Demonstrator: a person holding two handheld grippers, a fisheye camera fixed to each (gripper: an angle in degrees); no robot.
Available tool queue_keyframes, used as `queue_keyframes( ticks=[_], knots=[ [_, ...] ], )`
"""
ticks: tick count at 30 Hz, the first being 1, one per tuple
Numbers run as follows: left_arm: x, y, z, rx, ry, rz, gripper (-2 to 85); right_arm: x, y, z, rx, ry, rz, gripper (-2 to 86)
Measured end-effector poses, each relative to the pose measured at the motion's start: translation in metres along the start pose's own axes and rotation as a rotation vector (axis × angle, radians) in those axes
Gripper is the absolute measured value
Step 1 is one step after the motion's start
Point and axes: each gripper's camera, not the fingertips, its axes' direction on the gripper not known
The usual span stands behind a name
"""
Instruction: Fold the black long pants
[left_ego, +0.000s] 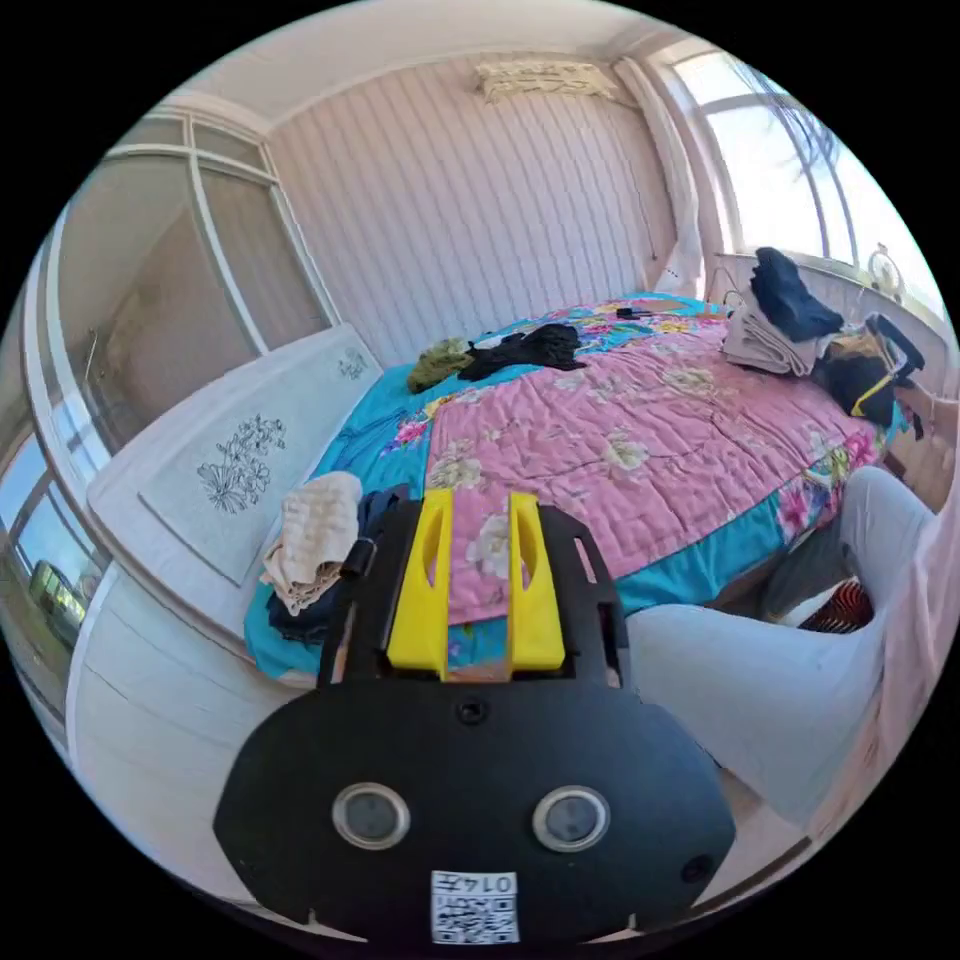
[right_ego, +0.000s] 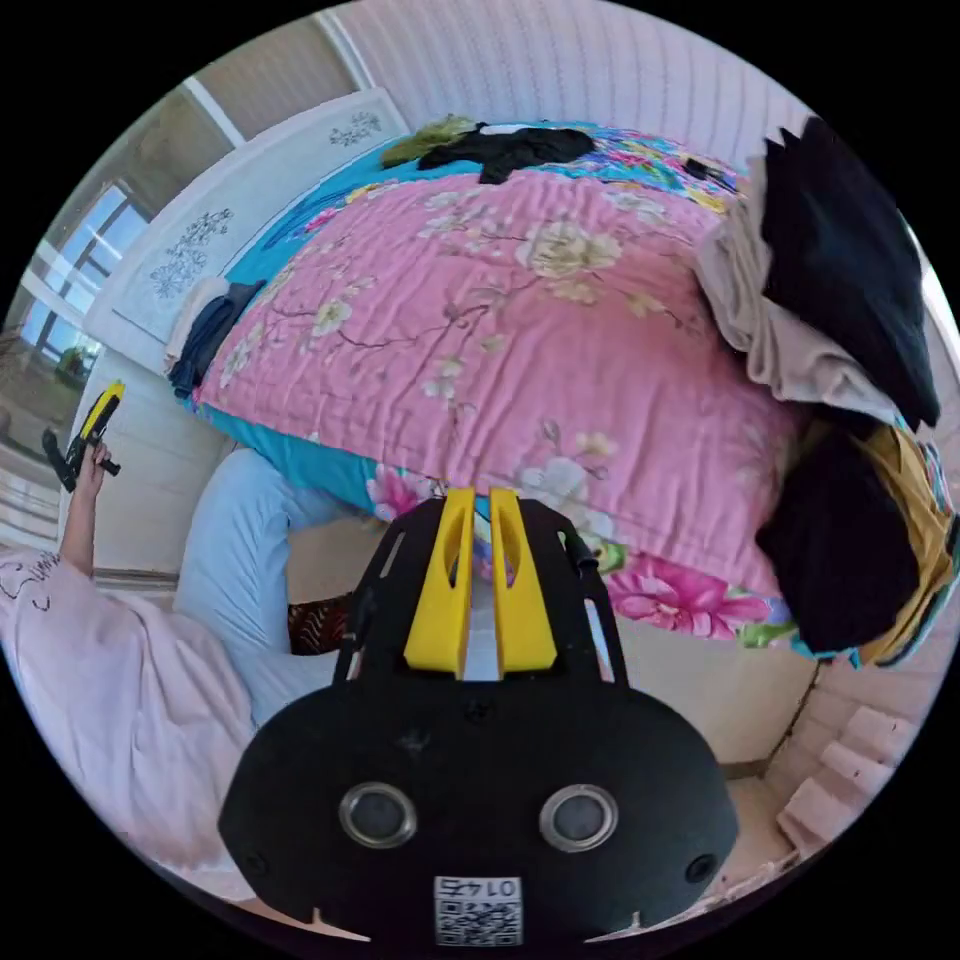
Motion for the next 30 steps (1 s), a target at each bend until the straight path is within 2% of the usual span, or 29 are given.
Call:
queue_keyframes(
  ticks=[4,7,9,14,17,20,24,27,30],
  knots=[
    [0.136,-0.066,-0.005,0.030,0.187,0.136,14.4,0.076,0.140,-0.049,0.175,0.142,0.222,9.9],
    [0.228,-0.114,-0.001,0.073,0.282,0.220,14.7,0.112,0.214,-0.055,0.258,0.246,0.291,19.8],
    [0.283,-0.142,0.006,0.100,0.361,0.269,14.7,0.133,0.248,-0.048,0.266,0.250,0.337,21.3],
    [0.446,-0.216,0.041,0.141,0.700,0.320,14.5,0.172,0.313,-0.031,0.334,0.286,0.406,21.1],
    [0.543,-0.246,0.075,0.142,0.843,0.374,14.7,0.194,0.338,-0.023,0.394,0.308,0.442,20.0],
    [0.638,-0.274,0.121,0.061,0.971,0.391,14.6,0.210,0.351,-0.008,0.469,0.266,0.451,18.8],
    [0.738,-0.310,0.167,-0.012,1.053,0.381,13.9,0.224,0.357,0.027,0.496,0.277,0.472,17.4],
    [0.804,-0.334,0.194,-0.064,1.070,0.411,13.6,0.246,0.372,0.080,0.574,0.307,0.624,15.8],
    [0.848,-0.346,0.212,-0.091,1.054,0.470,13.6,0.231,0.414,0.123,0.870,0.431,0.740,11.7]
  ],
)
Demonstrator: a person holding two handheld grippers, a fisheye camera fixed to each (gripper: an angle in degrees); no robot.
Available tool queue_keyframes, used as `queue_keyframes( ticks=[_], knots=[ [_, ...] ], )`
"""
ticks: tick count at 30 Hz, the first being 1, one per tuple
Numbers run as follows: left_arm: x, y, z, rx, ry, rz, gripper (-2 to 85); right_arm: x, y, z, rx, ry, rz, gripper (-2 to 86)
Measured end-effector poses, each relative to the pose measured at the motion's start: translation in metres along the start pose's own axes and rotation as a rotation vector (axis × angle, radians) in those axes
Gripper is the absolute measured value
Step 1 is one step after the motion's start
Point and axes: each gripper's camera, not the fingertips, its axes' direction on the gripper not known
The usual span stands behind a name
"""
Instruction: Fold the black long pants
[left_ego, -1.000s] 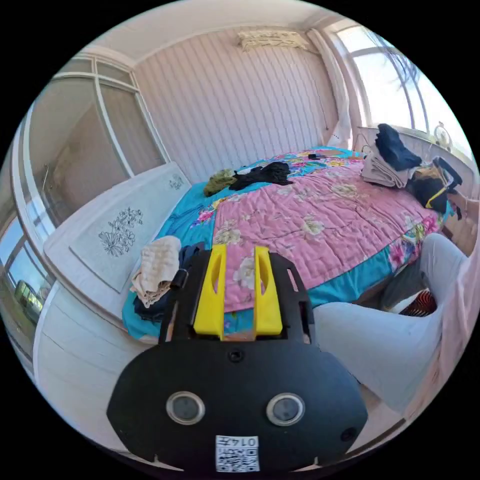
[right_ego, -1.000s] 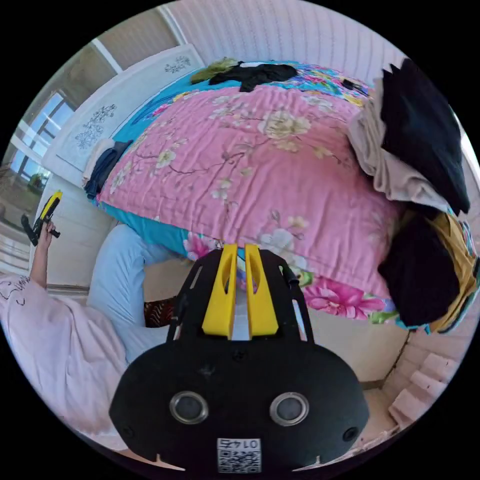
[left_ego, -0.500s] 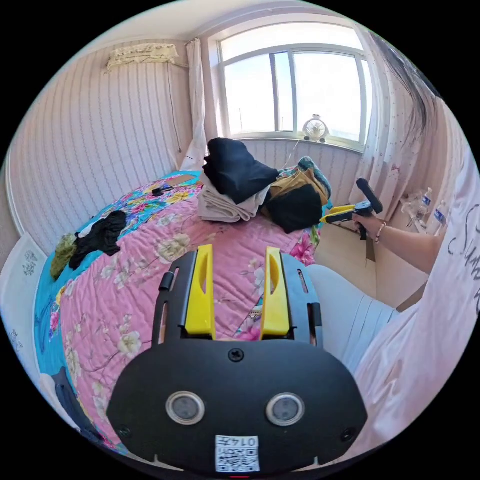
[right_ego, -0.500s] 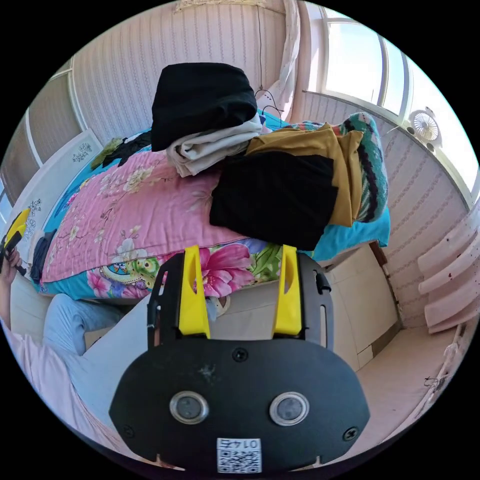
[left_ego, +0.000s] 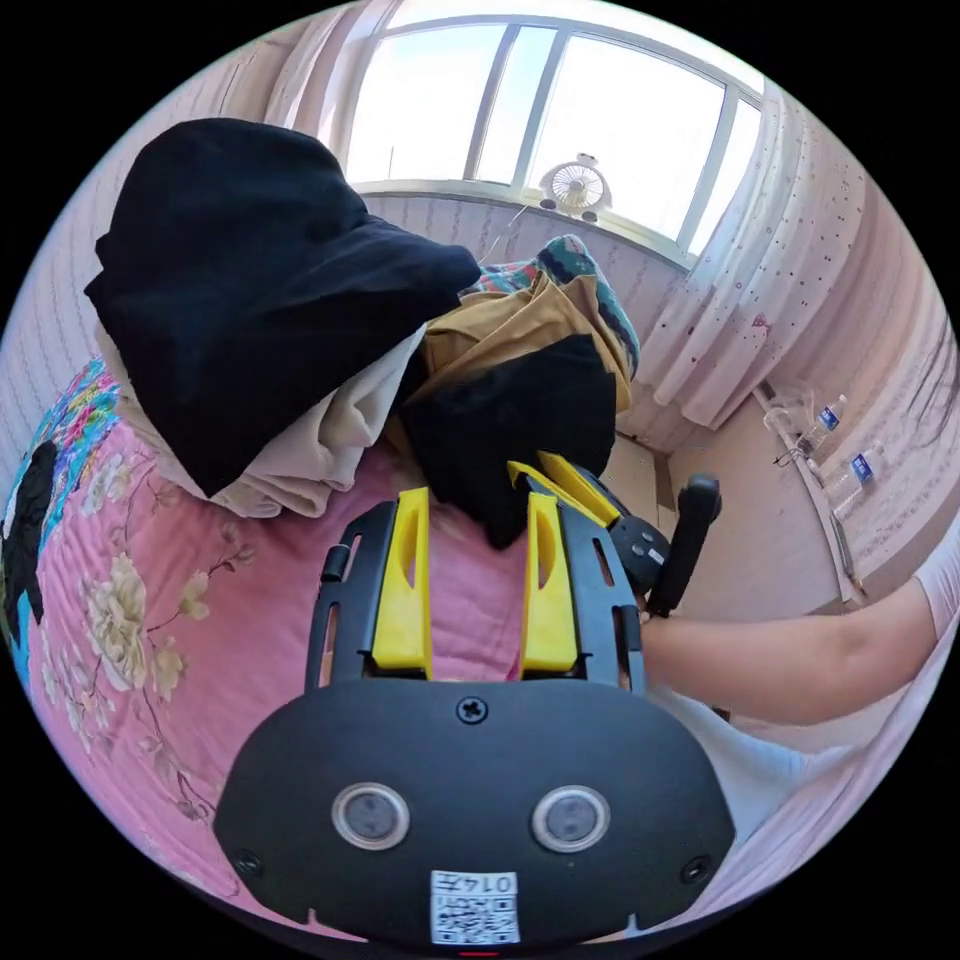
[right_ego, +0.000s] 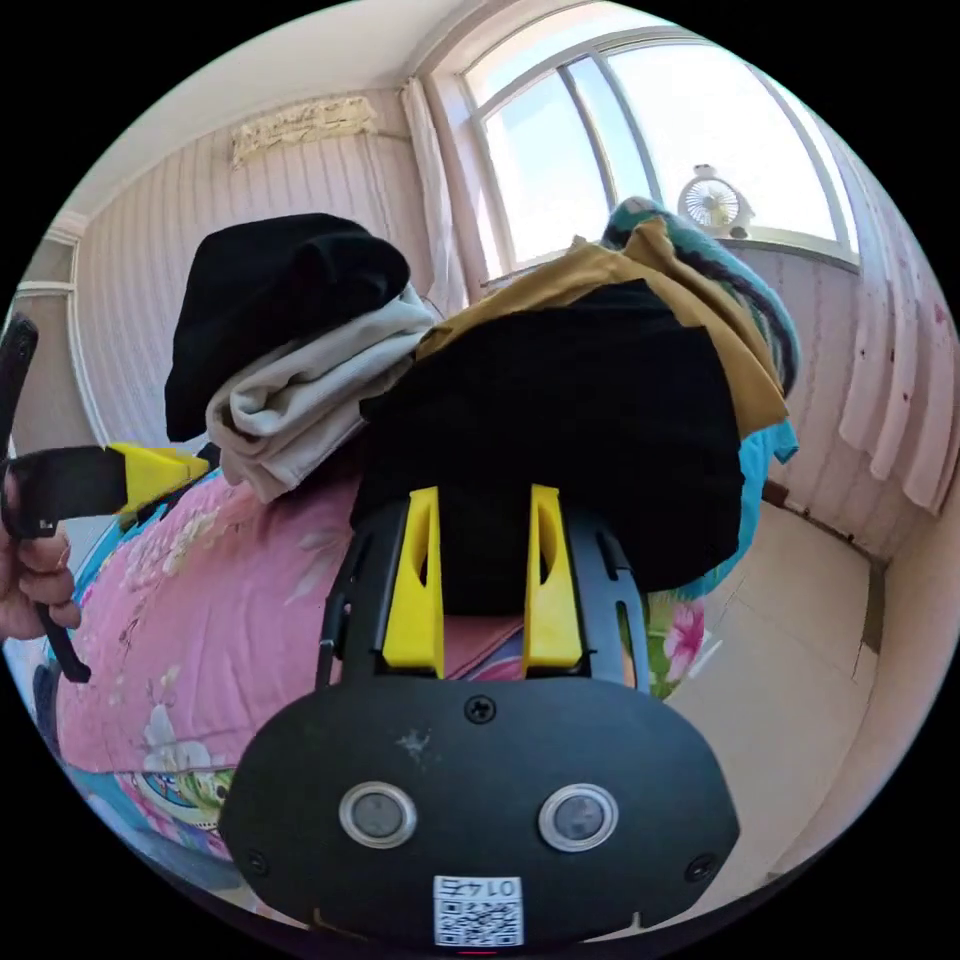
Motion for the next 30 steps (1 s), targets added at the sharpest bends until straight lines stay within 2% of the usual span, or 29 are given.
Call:
queue_keyframes(
  ticks=[3,7,10,15,20,25,30],
  knots=[
    [-0.005,-0.017,0.031,-0.018,-0.022,0.026,13.5,0.018,0.037,-0.001,0.094,0.016,0.059,9.7],
    [-0.018,-0.044,0.078,-0.024,-0.021,-0.006,12.9,0.043,0.059,0.000,0.122,-0.004,0.070,8.7],
    [-0.025,-0.061,0.121,-0.096,-0.045,-0.022,11.5,0.057,0.070,0.001,0.128,-0.010,0.071,8.3],
    [-0.046,-0.064,0.149,-0.142,0.121,-0.164,5.1,0.078,0.081,0.008,0.135,-0.024,0.086,7.3],
    [-0.027,-0.055,0.119,-0.135,0.061,-0.092,0.5,0.089,0.084,0.016,0.121,-0.014,0.046,5.3],
    [-0.009,-0.030,0.054,-0.052,0.109,-0.067,-0.8,0.091,0.066,0.011,0.027,-0.013,-0.068,2.9],
    [-0.007,0.035,-0.074,0.166,0.141,-0.093,-0.9,0.086,0.034,-0.043,0.061,-0.268,-0.141,2.2]
  ],
)
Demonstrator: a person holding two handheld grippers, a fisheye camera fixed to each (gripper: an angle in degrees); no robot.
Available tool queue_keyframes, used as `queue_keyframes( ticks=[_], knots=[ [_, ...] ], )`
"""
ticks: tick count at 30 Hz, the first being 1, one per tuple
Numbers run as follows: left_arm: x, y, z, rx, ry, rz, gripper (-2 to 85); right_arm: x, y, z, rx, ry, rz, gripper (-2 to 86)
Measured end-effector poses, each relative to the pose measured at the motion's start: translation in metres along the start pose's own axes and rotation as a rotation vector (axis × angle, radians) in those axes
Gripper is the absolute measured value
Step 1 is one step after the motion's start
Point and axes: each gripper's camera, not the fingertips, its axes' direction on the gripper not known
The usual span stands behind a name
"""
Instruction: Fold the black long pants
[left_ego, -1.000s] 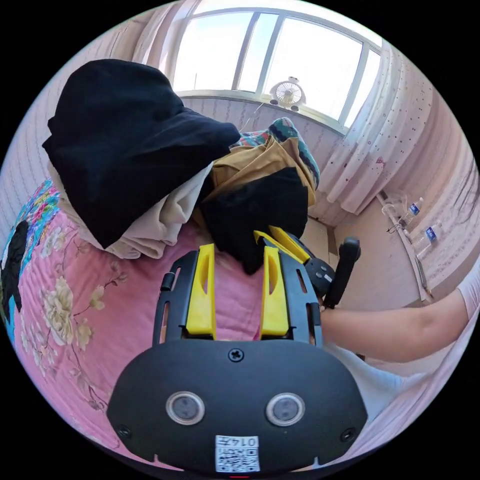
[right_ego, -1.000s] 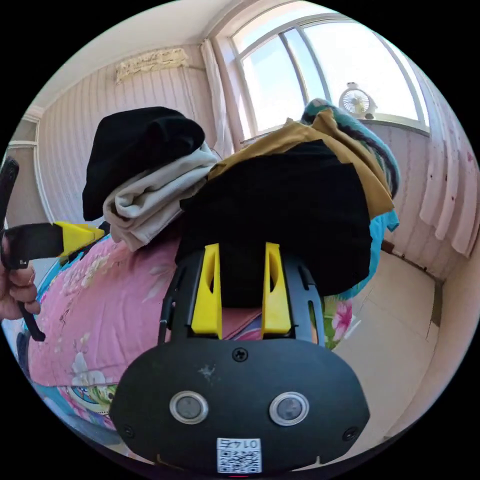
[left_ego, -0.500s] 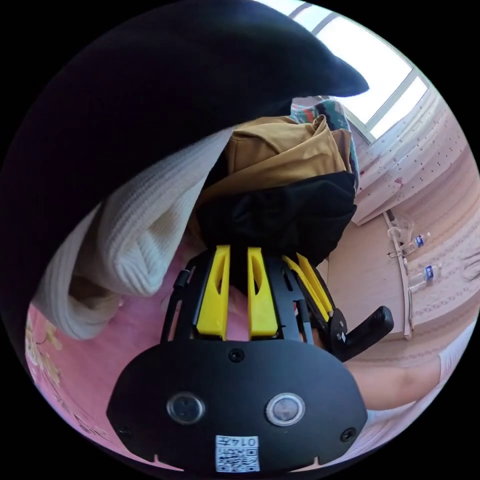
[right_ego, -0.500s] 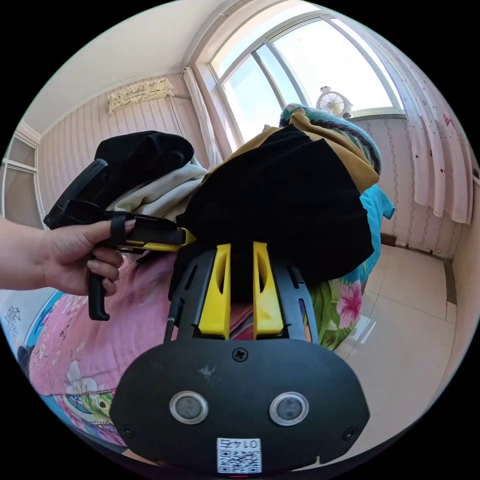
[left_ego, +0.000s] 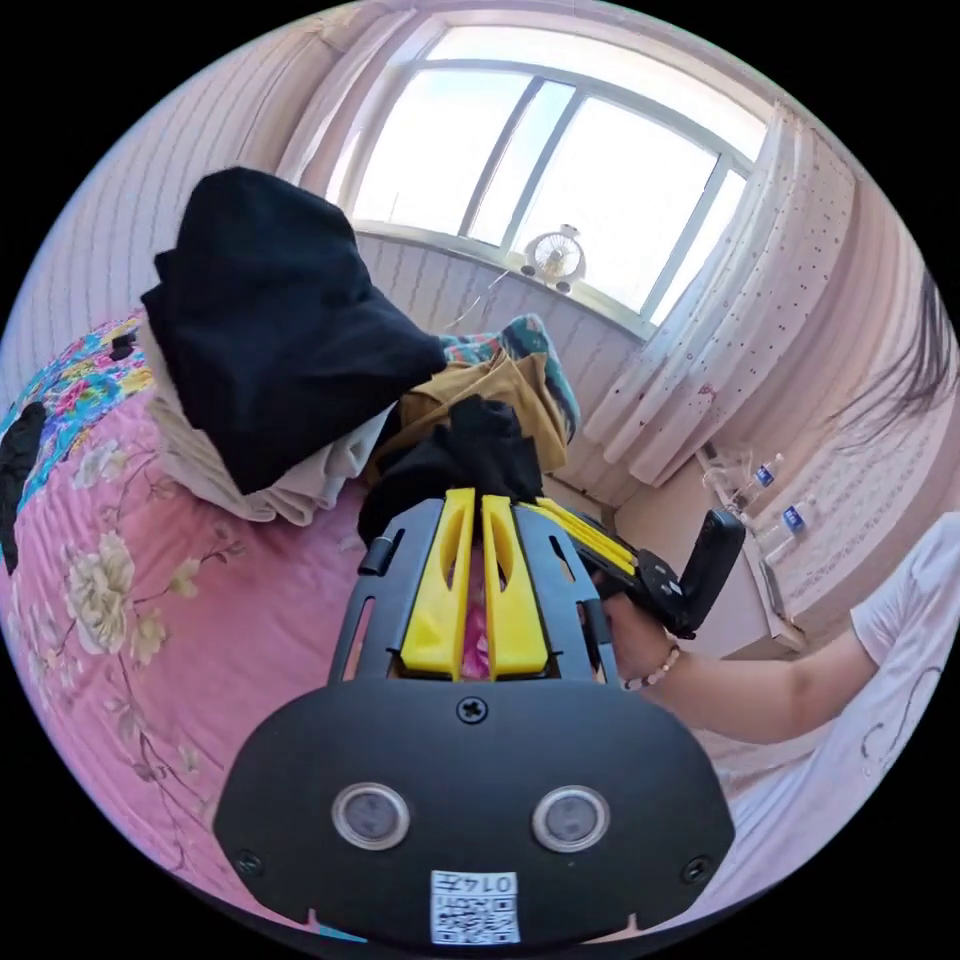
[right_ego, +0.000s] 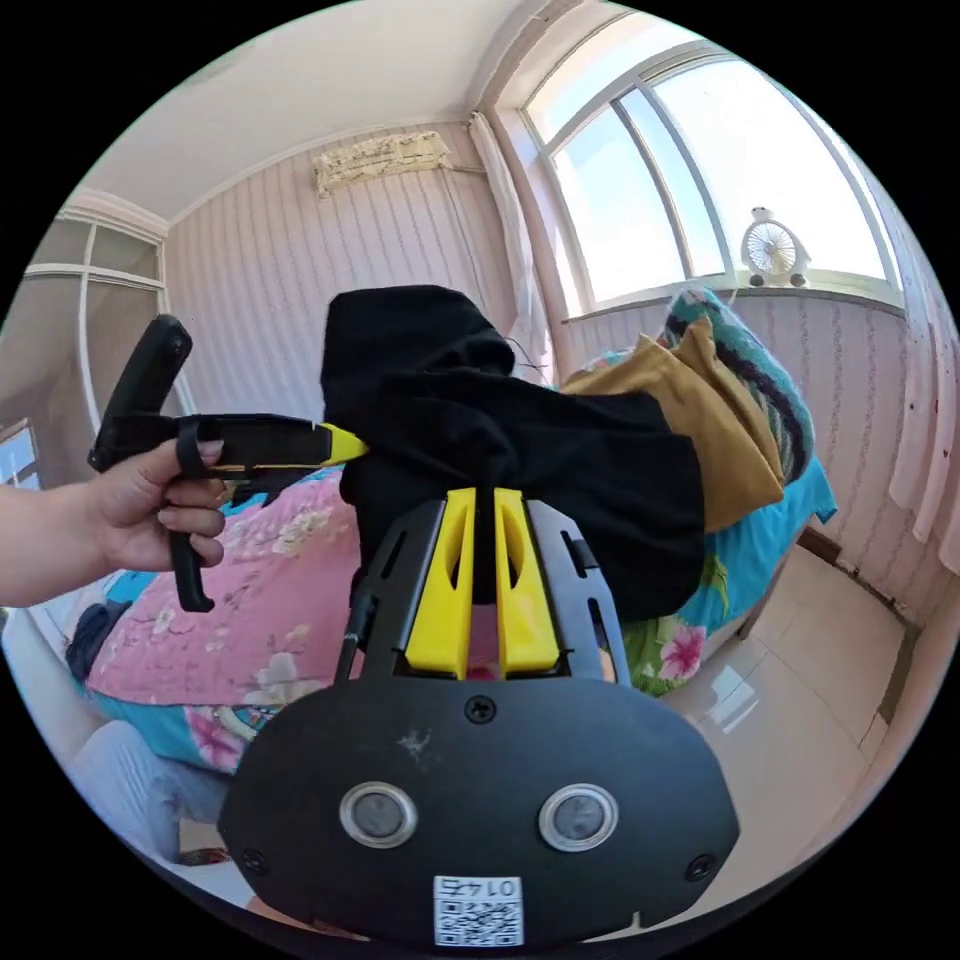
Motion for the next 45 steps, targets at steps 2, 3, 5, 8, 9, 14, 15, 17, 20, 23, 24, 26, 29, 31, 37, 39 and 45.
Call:
queue_keyframes(
  ticks=[2,3,5,8,9,14,15,17,20,23,24,26,29,31,37,39,45],
  knots=[
    [0.001,0.034,-0.091,0.105,-0.044,-0.027,-0.9,-0.022,-0.016,-0.012,0.000,-0.130,-0.064,2.0],
    [0.002,0.043,-0.115,0.130,-0.068,-0.032,-1.0,-0.040,-0.026,-0.016,0.000,-0.230,-0.106,2.0],
    [0.005,0.081,-0.216,0.232,-0.177,-0.049,-1.0,-0.072,-0.043,-0.017,0.005,-0.400,-0.151,1.9],
    [0.015,0.124,-0.333,0.305,-0.316,-0.027,-1.0,-0.126,-0.074,-0.006,0.045,-0.713,-0.168,1.8],
    [0.018,0.132,-0.353,0.314,-0.345,-0.013,-1.0,-0.146,-0.087,0.001,0.062,-0.810,-0.166,1.8],
    [0.043,0.209,-0.502,0.490,-0.708,-0.026,-1.0,-0.206,-0.126,0.032,0.047,-0.976,-0.107,1.6],
    [0.040,0.221,-0.517,0.512,-0.718,-0.053,-1.0,-0.210,-0.130,0.040,0.035,-0.946,-0.087,1.6],
    [0.017,0.278,-0.558,0.590,-0.736,-0.201,-1.0,-0.206,-0.129,0.060,-0.019,-0.922,-0.028,1.6],
    [-0.023,0.345,-0.557,0.468,-0.724,-0.382,-1.0,-0.191,-0.113,0.098,-0.211,-0.811,0.035,1.6],
    [-0.063,0.404,-0.518,0.276,-0.680,-0.552,-1.0,-0.166,-0.084,0.122,-0.362,-0.534,0.008,1.5],
    [-0.069,0.413,-0.509,0.254,-0.652,-0.578,-1.0,-0.157,-0.073,0.132,-0.472,-0.430,-0.006,1.4],
    [-0.089,0.435,-0.471,0.204,-0.527,-0.634,-0.9,-0.144,-0.059,0.141,-0.609,-0.345,-0.026,1.2],
    [-0.110,0.434,-0.421,0.113,-0.437,-0.621,-0.7,-0.123,-0.052,0.134,-0.633,-0.244,-0.001,0.8],
    [-0.123,0.426,-0.394,0.080,-0.387,-0.614,-0.3,-0.111,-0.061,0.127,-0.600,-0.206,0.051,0.4],
    [-0.162,0.376,-0.315,0.024,-0.322,-0.566,5.8,-0.101,-0.103,0.129,-0.598,-0.145,0.008,0.0],
    [-0.169,0.361,-0.291,-0.030,-0.330,-0.554,7.7,-0.097,-0.114,0.128,-0.570,-0.080,-0.013,0.0],
    [-0.157,0.350,-0.248,-0.185,-0.382,-0.479,2.3,-0.088,-0.140,0.131,-0.481,-0.078,-0.050,2.0]
  ],
)
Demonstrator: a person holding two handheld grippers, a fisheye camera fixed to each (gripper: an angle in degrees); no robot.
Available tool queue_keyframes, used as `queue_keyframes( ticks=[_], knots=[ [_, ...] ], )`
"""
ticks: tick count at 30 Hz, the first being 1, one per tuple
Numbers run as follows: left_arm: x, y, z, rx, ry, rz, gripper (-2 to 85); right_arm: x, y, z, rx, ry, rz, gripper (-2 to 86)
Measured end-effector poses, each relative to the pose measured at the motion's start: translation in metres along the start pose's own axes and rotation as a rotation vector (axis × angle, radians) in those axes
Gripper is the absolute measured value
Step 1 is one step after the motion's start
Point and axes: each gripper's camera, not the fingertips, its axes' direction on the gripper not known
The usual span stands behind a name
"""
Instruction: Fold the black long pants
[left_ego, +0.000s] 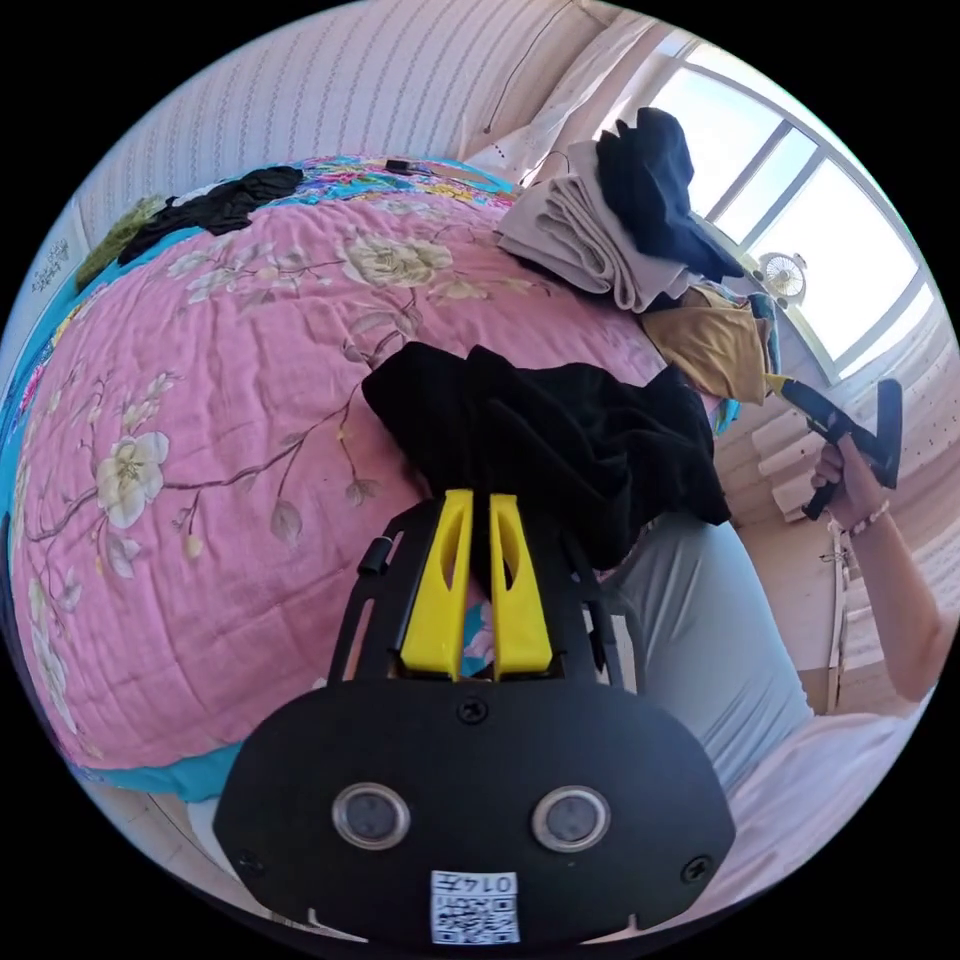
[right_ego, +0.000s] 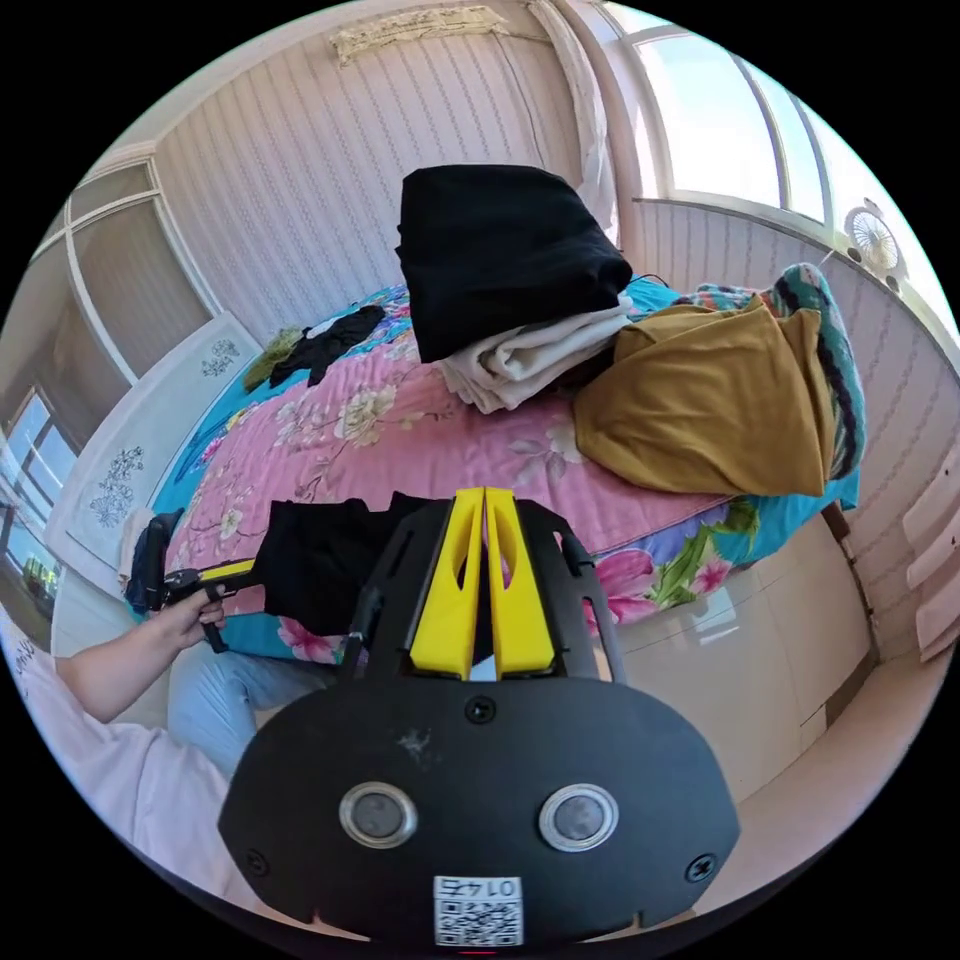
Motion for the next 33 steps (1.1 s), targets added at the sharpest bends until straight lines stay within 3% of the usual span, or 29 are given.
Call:
queue_keyframes(
  ticks=[7,12,15,21,26,33],
  knots=[
    [0.028,0.045,-0.052,0.050,0.048,0.090,0.1,-0.105,-0.015,0.070,-0.155,-0.336,-0.409,11.1],
    [0.035,0.068,-0.051,0.024,0.015,0.065,-0.5,-0.154,-0.017,0.130,-0.292,-0.500,-0.510,6.1],
    [0.026,0.073,-0.062,0.057,0.036,0.026,-0.9,-0.151,-0.021,0.154,-0.457,-0.530,-0.485,0.4],
    [0.013,0.058,-0.102,0.221,0.046,-0.001,-0.8,-0.105,-0.053,0.114,-0.245,-0.772,-0.317,-0.3],
    [0.038,0.071,-0.115,0.249,-0.016,-0.031,1.0,-0.091,-0.060,0.108,-0.218,-0.741,-0.303,-0.3],
    [0.039,0.098,-0.132,0.295,0.067,-0.144,3.8,-0.071,-0.047,0.102,-0.186,-0.804,-0.162,-0.3]
  ],
)
